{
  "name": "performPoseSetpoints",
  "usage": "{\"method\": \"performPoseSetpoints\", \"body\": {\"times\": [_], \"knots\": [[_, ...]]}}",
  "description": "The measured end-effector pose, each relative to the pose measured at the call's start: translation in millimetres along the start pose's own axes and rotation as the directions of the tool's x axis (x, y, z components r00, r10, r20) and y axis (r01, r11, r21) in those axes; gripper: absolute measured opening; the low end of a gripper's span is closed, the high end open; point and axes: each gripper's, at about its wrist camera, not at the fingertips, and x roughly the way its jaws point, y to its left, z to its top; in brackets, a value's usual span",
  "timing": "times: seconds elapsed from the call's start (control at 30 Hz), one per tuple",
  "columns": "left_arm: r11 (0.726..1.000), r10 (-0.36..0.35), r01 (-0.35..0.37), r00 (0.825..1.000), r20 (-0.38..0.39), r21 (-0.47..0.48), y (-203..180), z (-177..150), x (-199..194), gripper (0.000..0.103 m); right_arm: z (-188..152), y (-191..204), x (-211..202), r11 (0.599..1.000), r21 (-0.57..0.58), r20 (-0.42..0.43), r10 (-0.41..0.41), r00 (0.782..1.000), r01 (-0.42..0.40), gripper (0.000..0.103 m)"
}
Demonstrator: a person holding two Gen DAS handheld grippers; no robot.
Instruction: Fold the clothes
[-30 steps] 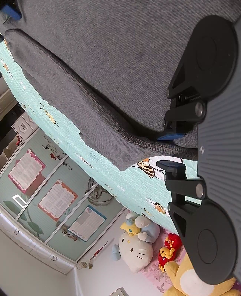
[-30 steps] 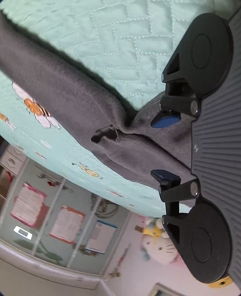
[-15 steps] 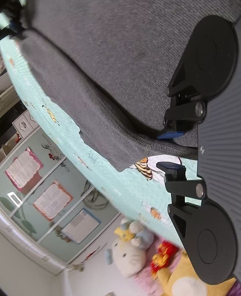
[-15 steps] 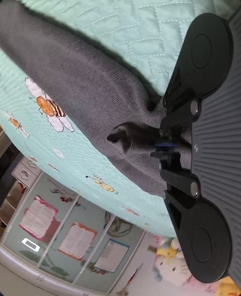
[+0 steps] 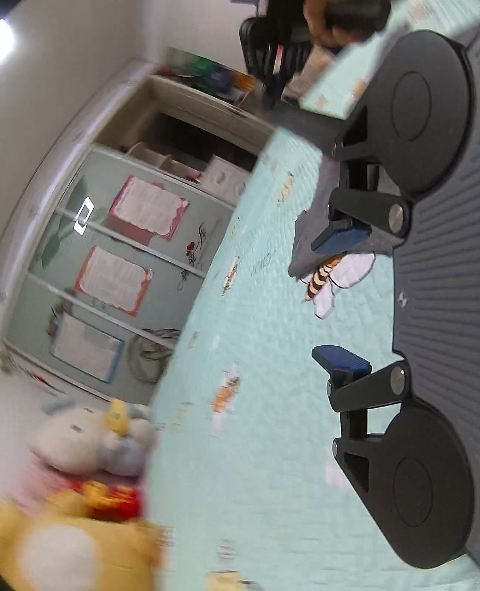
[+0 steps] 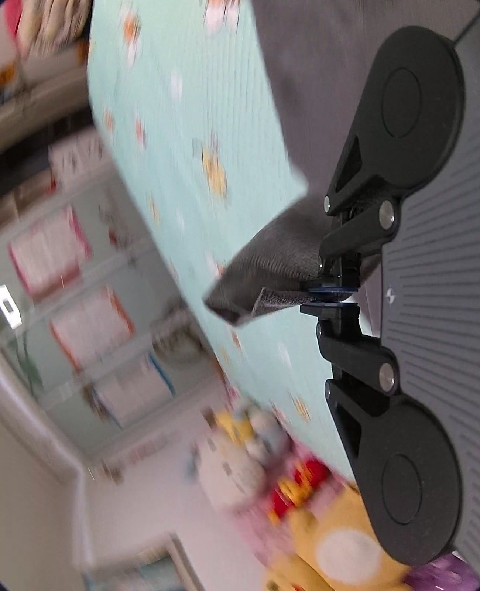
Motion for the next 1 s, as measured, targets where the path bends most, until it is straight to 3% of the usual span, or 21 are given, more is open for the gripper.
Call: {"method": "performPoseSetpoints", "body": {"times": [0.23,0.37,0.5,0.53,0.63,0.77,0.83,0.87,0.9,0.93,1.0], "knots": [[0.989,0.055,-0.039,0.992,0.113,-0.142,44.0,13.7,-16.6,0.057,-31.3,126.9,66.2,0.979,-0.016,-0.128,0.201,0.971,-0.205,0.003],[0.965,0.200,-0.170,0.969,0.145,-0.200,67.9,23.7,-33.8,0.057,-67.3,190.2,98.6,0.956,-0.035,-0.196,0.279,0.940,-0.291,0.003],[0.900,0.380,-0.351,0.922,0.073,-0.258,91.7,30.7,-43.8,0.058,-121.3,238.3,127.0,0.929,-0.035,-0.305,0.340,0.890,-0.367,0.003],[0.887,0.396,-0.363,0.916,0.067,-0.285,99.3,30.1,-48.7,0.059,-134.1,243.8,131.2,0.921,-0.031,-0.337,0.357,0.871,-0.389,0.003],[0.871,0.400,-0.358,0.915,0.062,-0.337,112.1,30.9,-57.1,0.060,-149.0,240.0,123.8,0.905,-0.011,-0.363,0.393,0.845,-0.425,0.004],[0.872,0.388,-0.348,0.920,0.050,-0.345,112.4,29.9,-56.1,0.062,-168.9,235.0,114.0,0.882,0.018,-0.397,0.439,0.806,-0.472,0.009],[0.875,0.379,-0.343,0.925,0.042,-0.341,112.7,28.6,-51.4,0.063,-178.9,232.5,109.1,0.869,0.033,-0.413,0.462,0.785,-0.494,0.022],[0.874,0.374,-0.339,0.927,0.036,-0.348,114.8,28.1,-48.6,0.064,-183.9,231.2,106.6,0.862,0.041,-0.421,0.473,0.774,-0.504,0.038],[0.872,0.369,-0.335,0.929,0.030,-0.358,117.5,27.6,-45.6,0.066,-188.9,230.0,104.1,0.856,0.048,-0.428,0.484,0.763,-0.515,0.045],[0.869,0.365,-0.331,0.931,0.024,-0.367,120.2,27.2,-42.6,0.067,-191.4,227.3,100.1,0.851,0.049,-0.432,0.490,0.758,-0.522,0.046],[0.862,0.359,-0.328,0.933,0.008,-0.387,124.5,25.4,-37.0,0.067,-178.0,210.8,80.5,0.861,-0.008,-0.407,0.462,0.788,-0.509,0.046]]}}
